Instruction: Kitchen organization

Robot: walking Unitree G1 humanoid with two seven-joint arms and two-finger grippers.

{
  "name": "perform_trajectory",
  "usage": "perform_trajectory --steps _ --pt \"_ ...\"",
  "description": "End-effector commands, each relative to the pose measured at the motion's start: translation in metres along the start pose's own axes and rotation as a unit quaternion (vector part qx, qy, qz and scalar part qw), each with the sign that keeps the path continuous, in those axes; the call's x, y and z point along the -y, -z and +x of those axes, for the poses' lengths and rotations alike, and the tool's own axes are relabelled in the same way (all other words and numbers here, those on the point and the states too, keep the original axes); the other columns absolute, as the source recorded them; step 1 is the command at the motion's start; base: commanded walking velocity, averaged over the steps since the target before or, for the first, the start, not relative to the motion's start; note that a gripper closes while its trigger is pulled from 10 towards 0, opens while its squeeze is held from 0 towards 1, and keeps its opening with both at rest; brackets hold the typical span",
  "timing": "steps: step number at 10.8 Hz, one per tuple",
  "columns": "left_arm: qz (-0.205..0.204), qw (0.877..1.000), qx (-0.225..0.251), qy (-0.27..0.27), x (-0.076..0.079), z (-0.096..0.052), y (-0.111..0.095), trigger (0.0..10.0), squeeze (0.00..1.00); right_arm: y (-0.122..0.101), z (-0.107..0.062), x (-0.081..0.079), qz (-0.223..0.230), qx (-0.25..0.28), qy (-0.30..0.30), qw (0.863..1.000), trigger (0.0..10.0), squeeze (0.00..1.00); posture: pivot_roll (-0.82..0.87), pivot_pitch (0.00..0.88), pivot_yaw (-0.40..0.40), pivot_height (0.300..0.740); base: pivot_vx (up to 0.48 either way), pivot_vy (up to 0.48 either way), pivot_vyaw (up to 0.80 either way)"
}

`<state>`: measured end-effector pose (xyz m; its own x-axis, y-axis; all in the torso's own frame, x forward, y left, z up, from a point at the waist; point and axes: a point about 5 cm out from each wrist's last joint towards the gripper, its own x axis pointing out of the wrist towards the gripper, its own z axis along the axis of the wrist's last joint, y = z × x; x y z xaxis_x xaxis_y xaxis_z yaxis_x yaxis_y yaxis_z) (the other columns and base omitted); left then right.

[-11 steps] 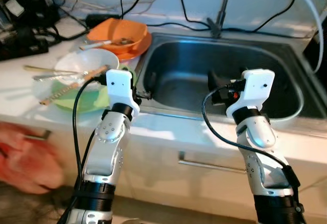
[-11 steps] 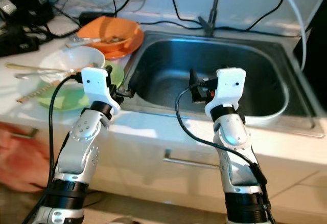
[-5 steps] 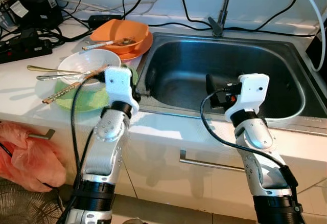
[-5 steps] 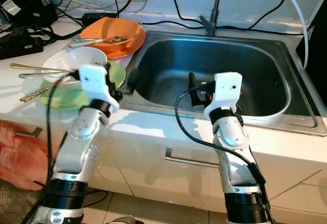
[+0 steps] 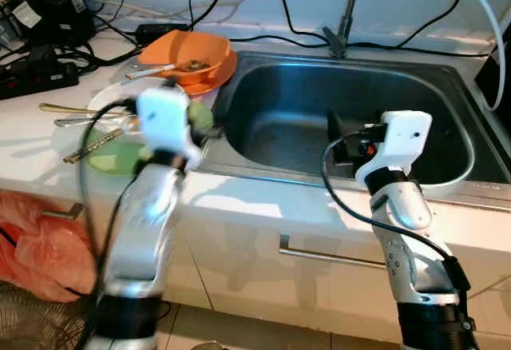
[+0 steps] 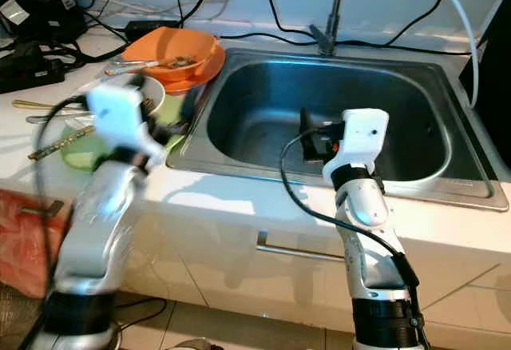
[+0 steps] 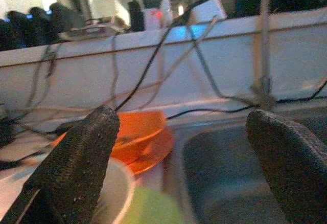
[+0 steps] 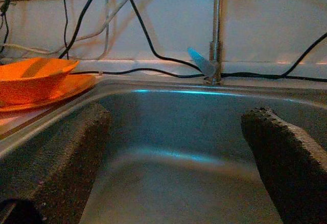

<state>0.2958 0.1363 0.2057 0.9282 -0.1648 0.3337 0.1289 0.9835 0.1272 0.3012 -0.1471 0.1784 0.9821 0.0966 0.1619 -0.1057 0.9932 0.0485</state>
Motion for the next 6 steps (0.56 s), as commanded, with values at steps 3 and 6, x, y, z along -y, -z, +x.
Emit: perform_trajectory --steps 3,6 --pt "0.013 1.000 -0.013 -0.010 -0.004 -0.009 0.004 10.0 0.00 -0.003 -0.004 -0.005 -0.024 -0.011 -0.039 0.999 10.0 0.00 0.12 0.014 0.017 0.740 0.000 0.000 0.00" --pt "0.002 1.000 -0.020 0.001 0.002 -0.006 0.006 10.0 0.00 -0.004 -0.005 -0.004 -0.026 -0.011 -0.031 0.999 10.0 0.00 0.10 0.013 0.023 0.740 0.000 -0.110 0.00"
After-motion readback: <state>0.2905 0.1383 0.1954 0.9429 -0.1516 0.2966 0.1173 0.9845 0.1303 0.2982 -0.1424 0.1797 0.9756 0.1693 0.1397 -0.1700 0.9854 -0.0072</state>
